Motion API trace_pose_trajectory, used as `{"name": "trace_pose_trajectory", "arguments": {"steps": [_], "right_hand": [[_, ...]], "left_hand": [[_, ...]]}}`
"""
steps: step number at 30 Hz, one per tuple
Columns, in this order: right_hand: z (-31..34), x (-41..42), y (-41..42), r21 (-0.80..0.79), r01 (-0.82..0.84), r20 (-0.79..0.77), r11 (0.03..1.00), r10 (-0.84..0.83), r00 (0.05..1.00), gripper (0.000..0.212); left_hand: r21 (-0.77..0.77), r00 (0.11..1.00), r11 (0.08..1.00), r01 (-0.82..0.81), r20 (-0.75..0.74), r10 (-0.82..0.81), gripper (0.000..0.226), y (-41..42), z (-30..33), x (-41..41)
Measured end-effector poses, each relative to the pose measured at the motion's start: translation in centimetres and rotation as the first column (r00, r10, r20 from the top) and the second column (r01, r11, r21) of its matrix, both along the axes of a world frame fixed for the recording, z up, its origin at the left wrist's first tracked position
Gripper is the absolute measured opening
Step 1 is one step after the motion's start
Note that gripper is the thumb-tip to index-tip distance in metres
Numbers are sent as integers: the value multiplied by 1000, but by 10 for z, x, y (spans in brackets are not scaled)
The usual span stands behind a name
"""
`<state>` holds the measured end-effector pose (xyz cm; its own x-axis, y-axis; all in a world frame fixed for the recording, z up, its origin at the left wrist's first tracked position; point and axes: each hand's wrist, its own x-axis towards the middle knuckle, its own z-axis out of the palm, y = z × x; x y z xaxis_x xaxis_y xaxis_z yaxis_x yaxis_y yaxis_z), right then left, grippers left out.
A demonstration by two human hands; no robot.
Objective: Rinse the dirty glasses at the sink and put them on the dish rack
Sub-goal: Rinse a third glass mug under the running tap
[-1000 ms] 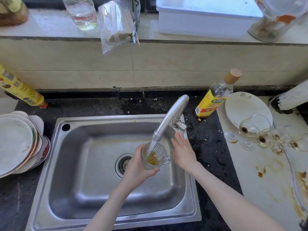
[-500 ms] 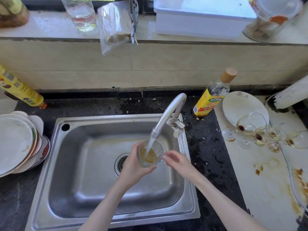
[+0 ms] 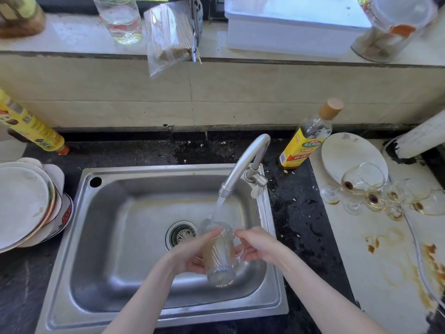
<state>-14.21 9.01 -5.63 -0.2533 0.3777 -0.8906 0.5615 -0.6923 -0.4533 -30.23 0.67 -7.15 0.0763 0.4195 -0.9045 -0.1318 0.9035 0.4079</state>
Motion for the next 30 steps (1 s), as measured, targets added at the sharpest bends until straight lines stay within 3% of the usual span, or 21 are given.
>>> {"name": "trace_pose_trajectory", "arguments": {"steps": [5,10,15,18,21,27,30], "right_hand": [[-3,-4,2,-55,21,49,998,-19,999,27],[-2,-7,1,-41,28,6,999,-28,1000,22],[1,-4,-2,-15,40,-160,999,-42,986,12],[4,-6,-2,83,77,-204,994,-58,977,17],[6,-8,3,210,54,-216,976,-8,976,25],[6,-12,6,318,40,-247,947,42,968,20],[0,-11,5,354,46,-278,934,58,959,8]], "left_hand": [[-74,999,997,-32,29,34,82,-1,-4,1],[-23,999,1000,-20,35,21,74,-4,-8,-2],[215,999,976,-45,17,43,63,-12,-4,-7],[399,981,916,-37,-159,109,67,-11,1,-6],[551,959,834,-8,-232,163,78,-7,0,-6],[677,904,720,149,-388,178,84,-8,5,-10],[704,885,687,179,-420,200,83,-10,6,-11]]}}
